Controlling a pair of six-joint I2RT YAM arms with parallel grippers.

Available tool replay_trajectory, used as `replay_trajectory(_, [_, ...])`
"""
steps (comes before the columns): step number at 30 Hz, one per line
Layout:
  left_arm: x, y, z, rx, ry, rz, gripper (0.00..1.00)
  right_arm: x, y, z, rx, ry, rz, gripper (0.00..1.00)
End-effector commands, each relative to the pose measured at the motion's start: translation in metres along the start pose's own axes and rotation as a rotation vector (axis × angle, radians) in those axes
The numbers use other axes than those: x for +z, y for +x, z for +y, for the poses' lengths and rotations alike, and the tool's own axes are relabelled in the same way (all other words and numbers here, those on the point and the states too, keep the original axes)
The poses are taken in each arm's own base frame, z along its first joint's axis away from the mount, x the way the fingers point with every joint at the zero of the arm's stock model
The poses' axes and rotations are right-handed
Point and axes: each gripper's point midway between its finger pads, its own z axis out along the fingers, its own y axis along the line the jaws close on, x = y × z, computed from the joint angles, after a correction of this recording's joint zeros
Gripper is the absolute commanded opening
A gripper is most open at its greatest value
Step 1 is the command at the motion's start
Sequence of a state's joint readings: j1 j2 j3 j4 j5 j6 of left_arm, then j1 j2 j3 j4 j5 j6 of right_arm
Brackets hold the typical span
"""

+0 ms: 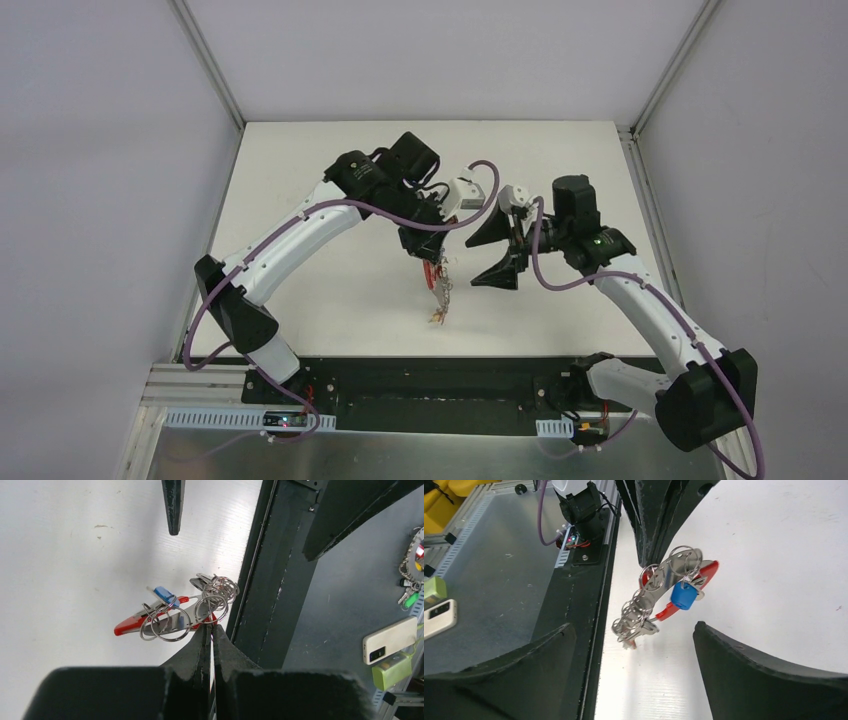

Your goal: Put the keys on the keyring

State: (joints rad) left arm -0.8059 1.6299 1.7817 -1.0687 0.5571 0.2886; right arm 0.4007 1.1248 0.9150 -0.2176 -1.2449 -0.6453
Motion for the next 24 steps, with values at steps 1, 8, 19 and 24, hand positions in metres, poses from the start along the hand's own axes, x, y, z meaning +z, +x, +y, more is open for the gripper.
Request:
replay_trajectory(1, [-0.021, -0.011, -0.006, 0.092, -0.032, -0.037, 0.0, -0.003, -0.014, 0.015, -0.039, -0.055, -0.022, 0.99])
replay_trajectory(8, [-0.017, -0.003, -0.013, 0.136, 0.037, -0.001, 0.0, 0.0, -0.019, 0.021, 0.11, -0.074, -0.055, 1.0])
replay_trajectory(19, [-0.006, -0.019, -0.029, 0.0, 0.143, -0.055, 0.0, 0.013, -0.022, -0.008, 0.027, 0.135, -0.024, 0.87])
replay_trajectory(24, [0.001, -0.024, -0.027, -0.094, 0.138, -0.051, 0.0, 0.013, -0.02, -0.015, -0.018, 0.19, -0.007, 0.87])
